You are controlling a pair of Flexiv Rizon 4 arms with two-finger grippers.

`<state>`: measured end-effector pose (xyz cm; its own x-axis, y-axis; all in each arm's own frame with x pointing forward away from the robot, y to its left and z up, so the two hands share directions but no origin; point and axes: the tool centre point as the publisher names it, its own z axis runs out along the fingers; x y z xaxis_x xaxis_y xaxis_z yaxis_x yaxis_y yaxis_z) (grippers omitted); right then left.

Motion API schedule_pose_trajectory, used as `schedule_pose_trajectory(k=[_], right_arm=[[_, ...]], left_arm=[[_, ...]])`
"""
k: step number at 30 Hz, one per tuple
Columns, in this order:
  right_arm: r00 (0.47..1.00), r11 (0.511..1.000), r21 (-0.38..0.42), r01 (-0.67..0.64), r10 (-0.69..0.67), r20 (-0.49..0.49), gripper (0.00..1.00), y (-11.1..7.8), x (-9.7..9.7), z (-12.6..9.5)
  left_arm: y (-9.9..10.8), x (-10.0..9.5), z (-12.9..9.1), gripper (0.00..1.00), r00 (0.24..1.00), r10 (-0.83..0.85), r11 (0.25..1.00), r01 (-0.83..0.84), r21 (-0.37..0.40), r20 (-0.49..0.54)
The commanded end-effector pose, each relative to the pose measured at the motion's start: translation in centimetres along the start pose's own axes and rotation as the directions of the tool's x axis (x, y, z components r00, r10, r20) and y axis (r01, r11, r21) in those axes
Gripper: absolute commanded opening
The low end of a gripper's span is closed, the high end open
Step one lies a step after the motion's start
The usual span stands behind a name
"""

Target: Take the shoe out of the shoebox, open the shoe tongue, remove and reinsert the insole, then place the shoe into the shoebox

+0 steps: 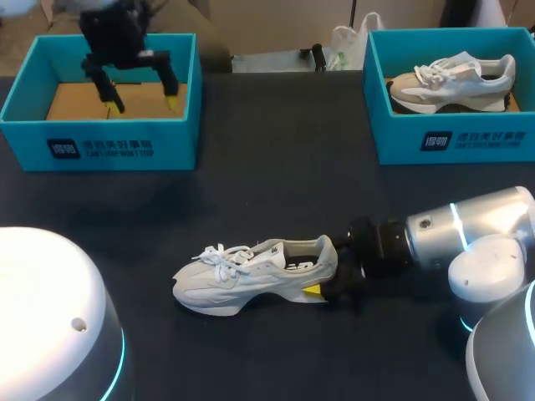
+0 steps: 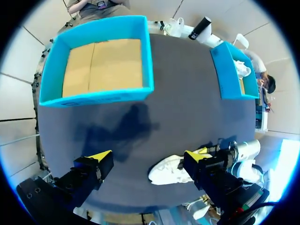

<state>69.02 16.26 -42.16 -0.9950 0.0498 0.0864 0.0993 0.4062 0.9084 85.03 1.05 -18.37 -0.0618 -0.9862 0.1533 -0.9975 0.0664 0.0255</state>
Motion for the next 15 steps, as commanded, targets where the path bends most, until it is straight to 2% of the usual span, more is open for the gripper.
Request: schedule_pose_trajectory(k=[1, 2, 4, 9, 10, 15], right_arm=[[1.000, 1.000, 0.007, -0.001, 0.001, 0.001, 0.00, 0.2, 0.0, 0.2], [1.000, 1.000, 0.007, -0.001, 0.001, 0.001, 0.00, 0.2, 0.0, 0.2], [1.000, 1.000, 0.007, -0.001, 0.001, 0.001, 0.00, 0.2, 0.0, 0.2], [1.000, 1.000, 0.007, -0.001, 0.001, 0.001, 0.00, 0.2, 0.0, 0.2], [1.000, 1.000, 0.007, -0.001, 0.001, 0.001, 0.00, 0.2, 0.0, 0.2], [1.000, 1.000, 0.007, -0.001, 0.001, 0.001, 0.00, 0.2, 0.0, 0.2]], left_arm=[[3.0, 3.2, 1.5, 1.00, 0.999, 0.006, 0.999, -0.008, 0.051, 0.034], [3.6, 3.9, 1.7, 1.00, 1.000, 0.011, 1.000, -0.011, 0.027, 0.023], [4.9, 5.3, 2.4, 1.00, 0.999, -0.001, 0.998, -0.001, 0.055, 0.045], [7.3, 8.7, 4.6, 1.00, 0.996, -0.071, 0.997, 0.070, 0.016, 0.047], [7.5, 9.2, 5.0, 1.00, 0.996, -0.084, 0.996, 0.084, -0.012, 0.037], [7.5, 9.2, 5.0, 1.00, 0.996, -0.084, 0.996, 0.084, -0.012, 0.037]])
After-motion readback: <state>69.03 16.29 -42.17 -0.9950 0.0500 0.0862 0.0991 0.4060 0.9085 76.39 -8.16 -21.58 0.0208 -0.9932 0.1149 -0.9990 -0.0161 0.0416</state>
